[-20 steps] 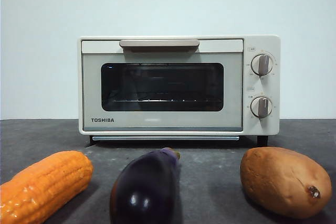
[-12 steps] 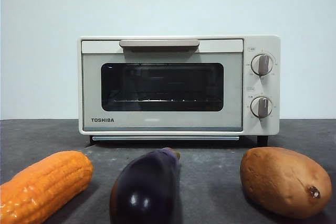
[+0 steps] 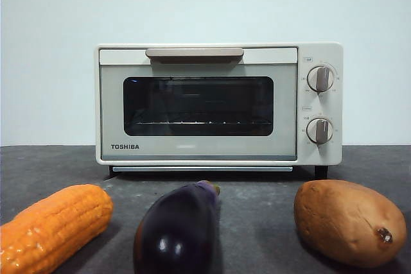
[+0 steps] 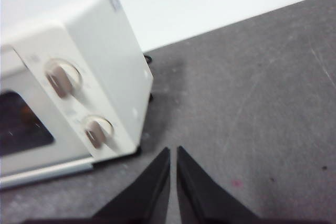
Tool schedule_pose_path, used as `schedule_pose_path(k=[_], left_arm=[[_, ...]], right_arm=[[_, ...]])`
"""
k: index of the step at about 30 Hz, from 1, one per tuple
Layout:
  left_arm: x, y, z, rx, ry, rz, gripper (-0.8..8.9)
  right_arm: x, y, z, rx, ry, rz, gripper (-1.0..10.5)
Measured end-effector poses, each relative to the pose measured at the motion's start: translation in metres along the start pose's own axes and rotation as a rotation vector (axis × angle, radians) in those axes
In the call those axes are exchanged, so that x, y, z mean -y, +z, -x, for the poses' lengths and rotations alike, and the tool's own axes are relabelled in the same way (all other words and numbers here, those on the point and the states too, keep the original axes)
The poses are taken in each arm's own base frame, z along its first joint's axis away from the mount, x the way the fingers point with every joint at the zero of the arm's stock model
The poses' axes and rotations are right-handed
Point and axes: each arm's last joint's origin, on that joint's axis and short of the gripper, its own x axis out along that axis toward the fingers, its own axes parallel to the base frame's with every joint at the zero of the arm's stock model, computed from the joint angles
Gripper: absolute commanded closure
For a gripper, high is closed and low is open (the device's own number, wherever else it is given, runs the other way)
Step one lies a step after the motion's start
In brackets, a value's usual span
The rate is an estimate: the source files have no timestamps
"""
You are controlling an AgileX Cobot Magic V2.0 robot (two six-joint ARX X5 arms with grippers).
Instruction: Take the eggplant from the table,put the eggplant in the oven
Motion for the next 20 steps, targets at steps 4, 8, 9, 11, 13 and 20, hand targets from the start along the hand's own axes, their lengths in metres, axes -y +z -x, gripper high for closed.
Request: schedule_pose_path(k=[4, 8, 9, 11, 13, 20], left_arm=[[0.009, 0.013, 0.005, -0.041, 0.022, 0.011, 8.09], [0.018, 0.028, 0.006, -0.062, 0.033, 0.014, 8.09], [0.02, 0.032, 0.006, -0.068, 0.037, 0.012, 8.09], [0.026, 0.042, 0.006, -0.079, 0.031, 0.004, 8.09], [0.034, 0.054, 0.004, -0.094, 0.014, -0.015, 8.09], [0.055, 0.089, -0.005, -0.197, -0.001, -0.081, 8.09]], right_arm=[[-0.012, 0.025, 0.013, 0.02, 0.008, -0.012, 9.4], [-0.023, 0.048, 0.024, 0.017, 0.007, -0.025, 9.4], [-0.026, 0.055, 0.026, 0.015, 0.006, -0.027, 9.4], [-0.031, 0.066, 0.028, 0.017, 0.007, -0.027, 9.4], [-0.036, 0.079, 0.03, 0.012, 0.007, -0.027, 9.4], [-0.05, 0.11, 0.022, -0.127, 0.063, -0.028, 9.4]])
